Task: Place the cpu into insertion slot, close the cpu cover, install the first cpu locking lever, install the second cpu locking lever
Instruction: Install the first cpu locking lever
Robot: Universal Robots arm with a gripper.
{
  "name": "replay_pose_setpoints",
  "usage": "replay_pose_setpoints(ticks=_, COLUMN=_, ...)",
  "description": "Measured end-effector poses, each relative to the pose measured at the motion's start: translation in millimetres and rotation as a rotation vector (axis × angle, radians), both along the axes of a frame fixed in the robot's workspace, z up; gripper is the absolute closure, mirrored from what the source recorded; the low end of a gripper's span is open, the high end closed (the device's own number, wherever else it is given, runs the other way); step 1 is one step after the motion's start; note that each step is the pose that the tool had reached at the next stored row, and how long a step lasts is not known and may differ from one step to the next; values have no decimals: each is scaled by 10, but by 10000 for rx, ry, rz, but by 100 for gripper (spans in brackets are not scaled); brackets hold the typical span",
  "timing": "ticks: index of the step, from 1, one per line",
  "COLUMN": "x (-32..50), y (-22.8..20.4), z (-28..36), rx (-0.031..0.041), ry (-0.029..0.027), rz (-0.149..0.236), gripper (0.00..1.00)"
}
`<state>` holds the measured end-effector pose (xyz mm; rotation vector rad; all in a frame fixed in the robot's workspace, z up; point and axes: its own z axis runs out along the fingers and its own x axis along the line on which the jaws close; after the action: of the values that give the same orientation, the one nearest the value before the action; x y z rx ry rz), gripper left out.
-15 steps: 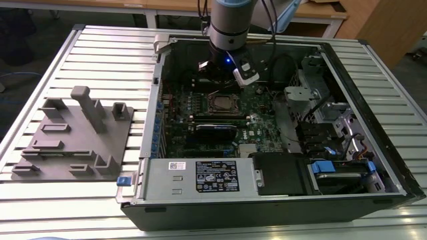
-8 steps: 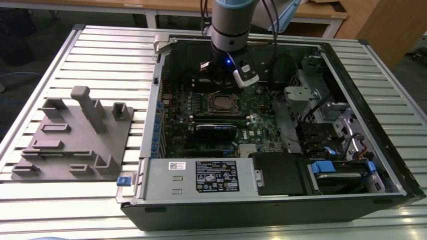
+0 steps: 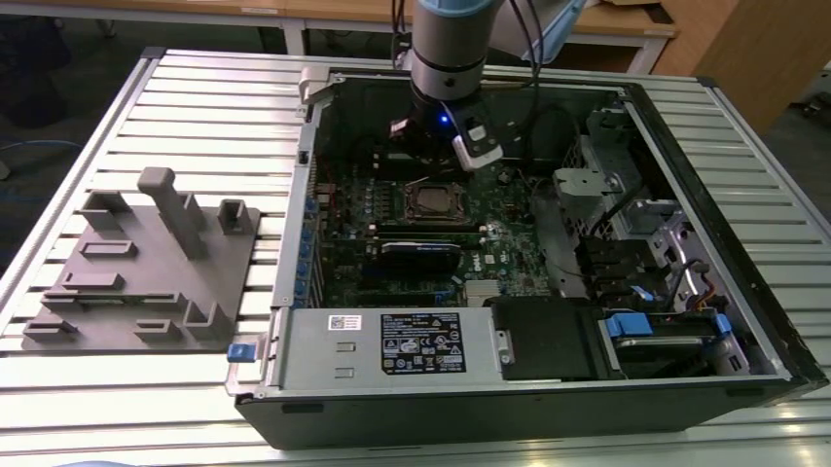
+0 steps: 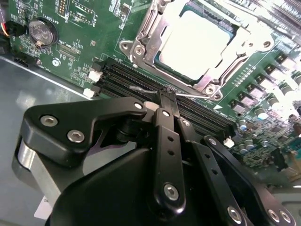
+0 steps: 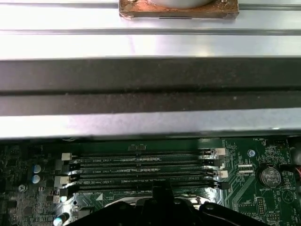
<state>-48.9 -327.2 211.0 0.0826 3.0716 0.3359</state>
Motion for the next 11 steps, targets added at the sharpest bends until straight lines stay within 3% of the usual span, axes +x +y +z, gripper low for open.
replay_pose_setpoints(ticks=5, x=0, y=21, z=-21, rx=2, ry=-1, rz=-403, gripper=90)
replay_pose_setpoints(ticks=11, x=0, y=21, z=-58, rx=1, ry=0, rz=-1182, gripper=90)
